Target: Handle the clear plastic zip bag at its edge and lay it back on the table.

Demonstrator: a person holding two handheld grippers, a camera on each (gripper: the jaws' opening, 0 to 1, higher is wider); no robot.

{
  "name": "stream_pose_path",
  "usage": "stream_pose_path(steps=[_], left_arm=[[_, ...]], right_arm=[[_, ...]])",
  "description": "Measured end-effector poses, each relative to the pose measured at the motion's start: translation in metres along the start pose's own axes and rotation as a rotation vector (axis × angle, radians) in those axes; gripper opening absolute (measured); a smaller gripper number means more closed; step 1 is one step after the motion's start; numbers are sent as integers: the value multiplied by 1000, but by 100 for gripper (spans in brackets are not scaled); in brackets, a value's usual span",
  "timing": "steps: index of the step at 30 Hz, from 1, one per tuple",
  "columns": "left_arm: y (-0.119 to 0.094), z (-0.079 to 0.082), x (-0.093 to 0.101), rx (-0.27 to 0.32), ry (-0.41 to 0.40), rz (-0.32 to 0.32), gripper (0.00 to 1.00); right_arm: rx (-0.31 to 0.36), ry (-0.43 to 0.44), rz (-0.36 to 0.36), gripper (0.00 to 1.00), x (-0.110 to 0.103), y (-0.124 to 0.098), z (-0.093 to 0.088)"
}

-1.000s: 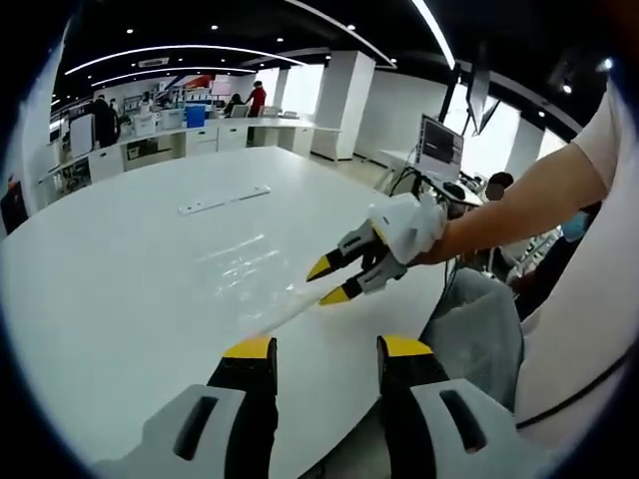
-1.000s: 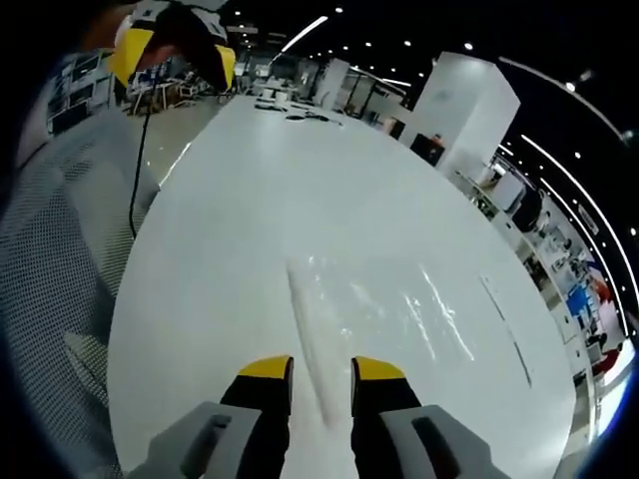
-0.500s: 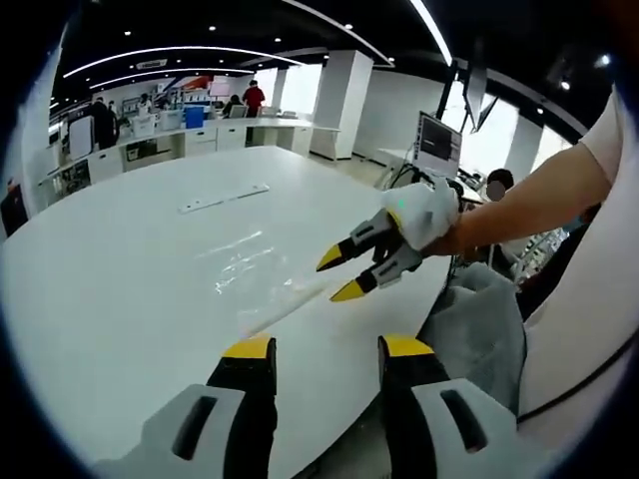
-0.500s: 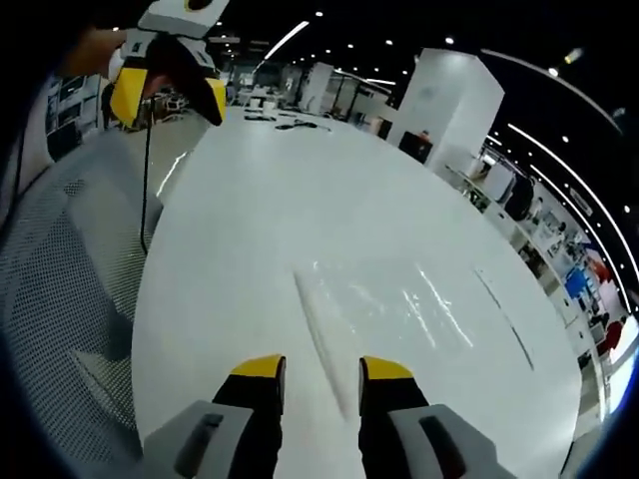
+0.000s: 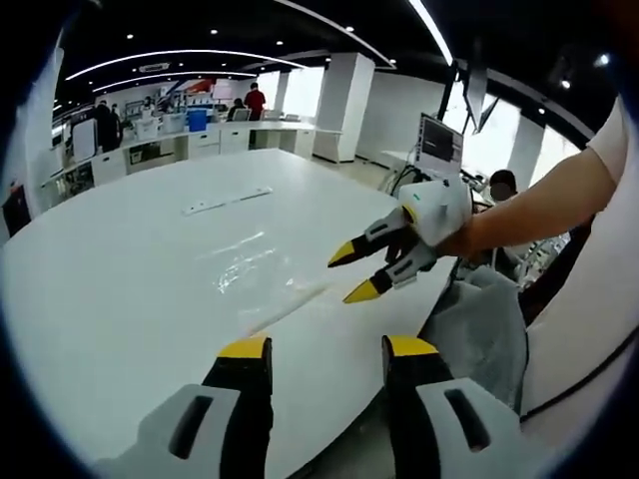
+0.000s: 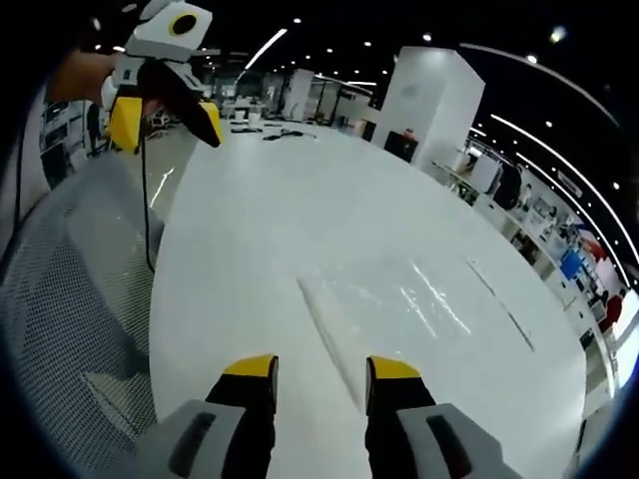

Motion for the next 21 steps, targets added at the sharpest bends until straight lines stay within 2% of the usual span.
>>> stream_pose_path(steps=[21], left_arm=[[1, -5, -2, 39, -42, 40, 57]], right_arm=[[55, 173, -17, 48, -18, -19, 3]])
Point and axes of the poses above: the point that each gripper's makers call its tool centre point, and the gripper's own axes: y roughly forward along the fingers, x roughly to its right, z roughly out of its top, the point moved 8 cm from there along -y, roughly backward along the fingers, and after that the axes turned 1 degree about -y, right-handed, at the moved point
